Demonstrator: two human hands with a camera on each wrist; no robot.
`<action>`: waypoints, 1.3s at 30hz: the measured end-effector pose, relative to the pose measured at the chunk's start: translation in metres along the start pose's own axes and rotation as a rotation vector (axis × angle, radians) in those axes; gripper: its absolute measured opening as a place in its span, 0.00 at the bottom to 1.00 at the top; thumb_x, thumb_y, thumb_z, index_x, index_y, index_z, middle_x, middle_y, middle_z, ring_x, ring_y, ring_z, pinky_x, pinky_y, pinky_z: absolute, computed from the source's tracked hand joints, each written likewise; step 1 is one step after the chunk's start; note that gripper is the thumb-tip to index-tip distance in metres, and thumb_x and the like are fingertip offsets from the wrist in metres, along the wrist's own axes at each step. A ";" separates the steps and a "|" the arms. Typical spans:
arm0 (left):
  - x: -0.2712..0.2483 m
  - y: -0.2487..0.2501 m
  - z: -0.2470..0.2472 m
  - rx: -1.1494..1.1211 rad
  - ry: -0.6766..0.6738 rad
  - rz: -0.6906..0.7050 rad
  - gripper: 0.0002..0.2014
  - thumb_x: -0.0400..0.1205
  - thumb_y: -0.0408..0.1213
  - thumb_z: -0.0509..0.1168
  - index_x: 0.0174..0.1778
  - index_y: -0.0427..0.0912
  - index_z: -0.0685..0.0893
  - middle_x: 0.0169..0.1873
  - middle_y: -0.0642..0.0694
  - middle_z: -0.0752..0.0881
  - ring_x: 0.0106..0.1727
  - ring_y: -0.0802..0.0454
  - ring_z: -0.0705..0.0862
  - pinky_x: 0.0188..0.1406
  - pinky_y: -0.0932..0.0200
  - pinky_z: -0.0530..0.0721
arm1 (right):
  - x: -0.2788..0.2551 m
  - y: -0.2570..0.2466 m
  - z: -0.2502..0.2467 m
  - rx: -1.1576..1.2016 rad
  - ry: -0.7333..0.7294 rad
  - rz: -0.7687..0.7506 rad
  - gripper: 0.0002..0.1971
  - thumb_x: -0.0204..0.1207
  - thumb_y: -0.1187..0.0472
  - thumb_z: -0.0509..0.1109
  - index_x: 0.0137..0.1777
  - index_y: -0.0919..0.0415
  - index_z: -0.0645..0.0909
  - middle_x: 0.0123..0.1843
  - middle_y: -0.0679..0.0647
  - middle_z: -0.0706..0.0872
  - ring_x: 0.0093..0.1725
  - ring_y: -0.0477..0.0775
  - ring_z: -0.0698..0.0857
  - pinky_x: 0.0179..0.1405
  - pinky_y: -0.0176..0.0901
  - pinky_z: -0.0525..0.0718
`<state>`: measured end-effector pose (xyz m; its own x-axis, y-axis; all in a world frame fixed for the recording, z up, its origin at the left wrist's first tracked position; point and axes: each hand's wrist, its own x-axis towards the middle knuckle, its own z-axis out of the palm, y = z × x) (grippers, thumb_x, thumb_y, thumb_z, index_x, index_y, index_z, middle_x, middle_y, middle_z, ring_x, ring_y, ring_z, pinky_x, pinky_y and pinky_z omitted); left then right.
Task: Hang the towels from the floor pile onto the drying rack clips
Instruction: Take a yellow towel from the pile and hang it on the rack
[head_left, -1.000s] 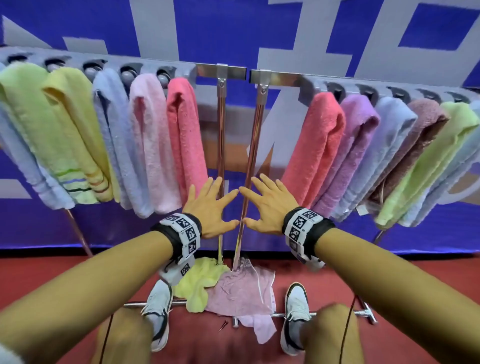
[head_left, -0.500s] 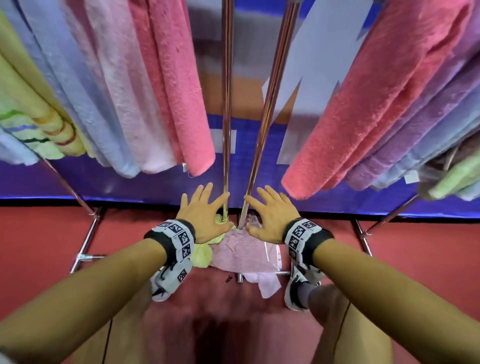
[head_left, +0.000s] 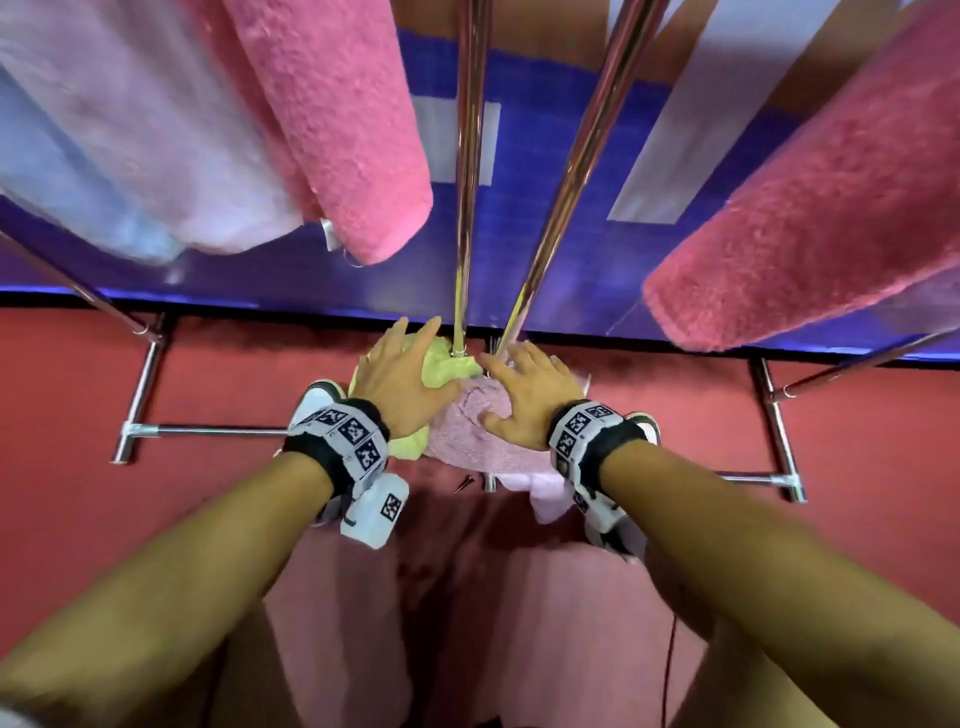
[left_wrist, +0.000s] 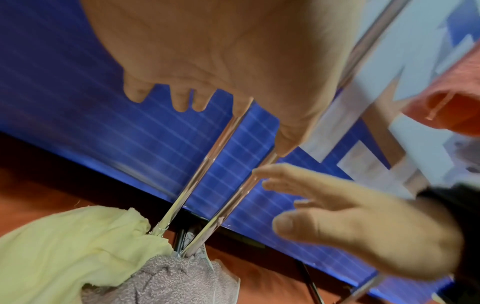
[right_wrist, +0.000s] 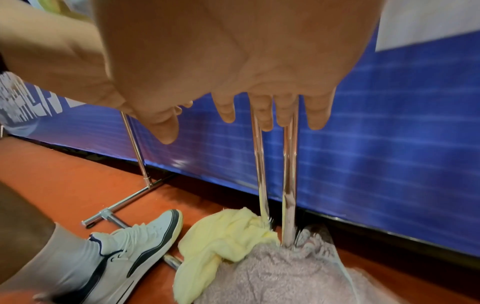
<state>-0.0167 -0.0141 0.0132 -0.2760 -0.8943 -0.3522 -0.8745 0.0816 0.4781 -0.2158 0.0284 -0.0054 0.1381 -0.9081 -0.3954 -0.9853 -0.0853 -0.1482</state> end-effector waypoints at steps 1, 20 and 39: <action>0.004 -0.007 0.004 -0.061 0.016 -0.026 0.50 0.68 0.71 0.61 0.86 0.59 0.55 0.86 0.37 0.55 0.87 0.41 0.53 0.85 0.39 0.56 | 0.006 -0.001 0.010 0.010 -0.020 -0.006 0.43 0.73 0.33 0.62 0.86 0.43 0.51 0.87 0.60 0.55 0.86 0.63 0.52 0.82 0.65 0.54; 0.022 -0.076 0.016 0.373 -0.047 -0.105 0.42 0.78 0.58 0.64 0.86 0.59 0.50 0.87 0.40 0.40 0.87 0.39 0.39 0.83 0.30 0.49 | 0.138 -0.074 0.195 0.180 -0.385 -0.062 0.43 0.69 0.23 0.58 0.83 0.33 0.48 0.88 0.62 0.48 0.86 0.67 0.45 0.82 0.69 0.54; 0.020 -0.058 0.001 0.039 -0.077 -0.134 0.42 0.76 0.51 0.70 0.85 0.56 0.59 0.87 0.37 0.50 0.87 0.39 0.50 0.85 0.45 0.57 | 0.132 -0.074 0.120 0.865 0.162 0.048 0.04 0.67 0.60 0.78 0.36 0.50 0.87 0.28 0.44 0.82 0.32 0.49 0.80 0.35 0.41 0.77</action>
<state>0.0281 -0.0367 -0.0223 -0.1843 -0.8619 -0.4724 -0.9201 -0.0177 0.3913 -0.1124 -0.0357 -0.1557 0.0179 -0.9555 -0.2946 -0.5591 0.2347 -0.7952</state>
